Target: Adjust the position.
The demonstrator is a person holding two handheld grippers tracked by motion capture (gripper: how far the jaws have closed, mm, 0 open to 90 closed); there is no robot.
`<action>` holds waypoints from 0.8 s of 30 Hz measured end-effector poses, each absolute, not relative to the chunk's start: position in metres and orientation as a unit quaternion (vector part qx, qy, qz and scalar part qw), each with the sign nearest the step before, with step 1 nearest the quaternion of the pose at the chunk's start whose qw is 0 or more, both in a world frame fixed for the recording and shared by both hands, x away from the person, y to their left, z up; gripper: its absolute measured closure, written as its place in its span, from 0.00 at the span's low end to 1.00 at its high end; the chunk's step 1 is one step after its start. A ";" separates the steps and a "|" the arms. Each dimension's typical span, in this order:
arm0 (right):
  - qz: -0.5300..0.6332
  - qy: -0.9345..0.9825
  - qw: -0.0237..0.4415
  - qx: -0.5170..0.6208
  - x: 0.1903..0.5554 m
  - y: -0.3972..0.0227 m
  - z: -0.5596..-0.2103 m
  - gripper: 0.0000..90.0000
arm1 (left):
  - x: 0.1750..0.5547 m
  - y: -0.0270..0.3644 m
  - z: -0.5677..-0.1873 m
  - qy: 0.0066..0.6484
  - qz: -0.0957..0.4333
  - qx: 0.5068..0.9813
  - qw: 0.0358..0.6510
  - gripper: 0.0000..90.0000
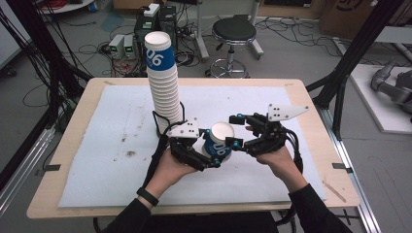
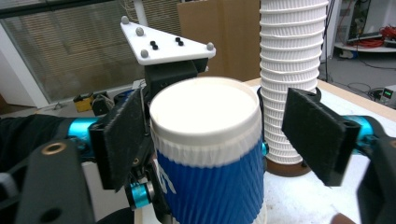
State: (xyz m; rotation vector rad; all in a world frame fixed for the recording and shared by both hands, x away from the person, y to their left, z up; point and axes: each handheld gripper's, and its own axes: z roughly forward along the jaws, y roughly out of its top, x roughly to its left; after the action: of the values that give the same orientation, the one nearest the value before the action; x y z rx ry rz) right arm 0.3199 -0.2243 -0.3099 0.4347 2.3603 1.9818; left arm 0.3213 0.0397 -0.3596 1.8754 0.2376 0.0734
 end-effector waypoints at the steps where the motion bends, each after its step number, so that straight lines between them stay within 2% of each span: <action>1: 0.633 0.762 0.015 0.138 0.320 -0.225 -0.308 0.24 | 0.321 0.040 -0.359 0.099 0.033 0.806 0.583 0.21; 8: 0.597 0.790 0.030 0.131 0.319 -0.231 -0.297 0.23 | 0.321 0.038 -0.354 0.092 0.041 0.840 0.533 0.22; 15: 0.543 0.831 0.020 0.116 0.320 -0.225 -0.298 0.23 | 0.319 0.033 -0.351 0.083 0.052 0.876 0.472 0.22; 24: 0.506 0.855 0.018 0.113 0.320 -0.212 -0.306 0.23 | 0.318 0.031 -0.350 0.078 0.053 0.876 0.472 0.22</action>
State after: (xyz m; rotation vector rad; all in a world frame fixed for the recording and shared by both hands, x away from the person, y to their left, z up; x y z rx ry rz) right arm 0.3197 -0.2120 -0.3061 0.3494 2.6560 1.5699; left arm 0.3179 0.0315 -0.3501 2.1454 0.1920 0.1302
